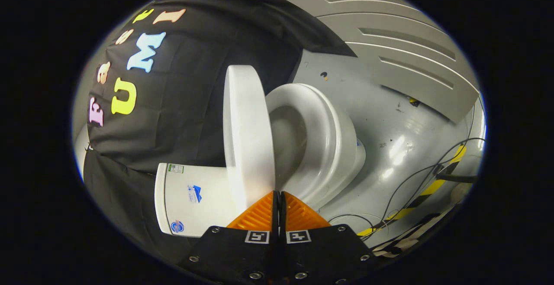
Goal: Open the toilet lid.
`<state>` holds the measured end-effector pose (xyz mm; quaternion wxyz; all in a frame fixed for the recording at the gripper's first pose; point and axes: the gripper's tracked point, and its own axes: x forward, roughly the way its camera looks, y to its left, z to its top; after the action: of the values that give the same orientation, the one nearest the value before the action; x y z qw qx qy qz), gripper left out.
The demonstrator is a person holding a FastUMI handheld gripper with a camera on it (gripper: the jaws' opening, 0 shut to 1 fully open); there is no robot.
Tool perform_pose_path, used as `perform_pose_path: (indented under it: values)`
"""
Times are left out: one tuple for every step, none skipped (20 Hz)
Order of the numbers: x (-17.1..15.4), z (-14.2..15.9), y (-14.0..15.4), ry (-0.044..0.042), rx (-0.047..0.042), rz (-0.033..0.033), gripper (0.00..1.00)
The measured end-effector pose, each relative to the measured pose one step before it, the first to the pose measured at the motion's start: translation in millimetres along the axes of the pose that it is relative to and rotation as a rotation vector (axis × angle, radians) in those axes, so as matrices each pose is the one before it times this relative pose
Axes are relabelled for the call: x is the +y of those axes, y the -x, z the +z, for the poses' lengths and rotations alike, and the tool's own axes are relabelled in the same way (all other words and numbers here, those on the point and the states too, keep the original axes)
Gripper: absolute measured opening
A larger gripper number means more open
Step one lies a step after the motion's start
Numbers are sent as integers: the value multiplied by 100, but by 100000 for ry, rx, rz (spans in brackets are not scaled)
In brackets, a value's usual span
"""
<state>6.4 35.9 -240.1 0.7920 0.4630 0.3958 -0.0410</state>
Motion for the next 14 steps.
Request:
perform_pose_path:
  values:
    - [703,2,287,3376,-1200,-278,0]
    - [670,-64,258,4365,-1412,-67,0]
    - [705,-26,332,4432,-1272,169,0]
    - [790,76,302,3504,-1224,207,0]
    - [753,129,314,2564,-1001,244,0]
    - [789,63,293,2066,-1134,369,0]
    - [707,13,221,2235,-1040,150,0]
    - [648,-109,96,2757,-1215,14,0]
    - [596,-18,164,3143,-978,-129,0]
    - [578,41,151,2814,-1136,-118,0]
    - [623,126,166,2046,-850,122,0]
    - [512,18,154,1916,-680,119,0]
    - [470,82,91,1753,-757,31,0]
    - [451,94,46,1772,-1046,-15,0]
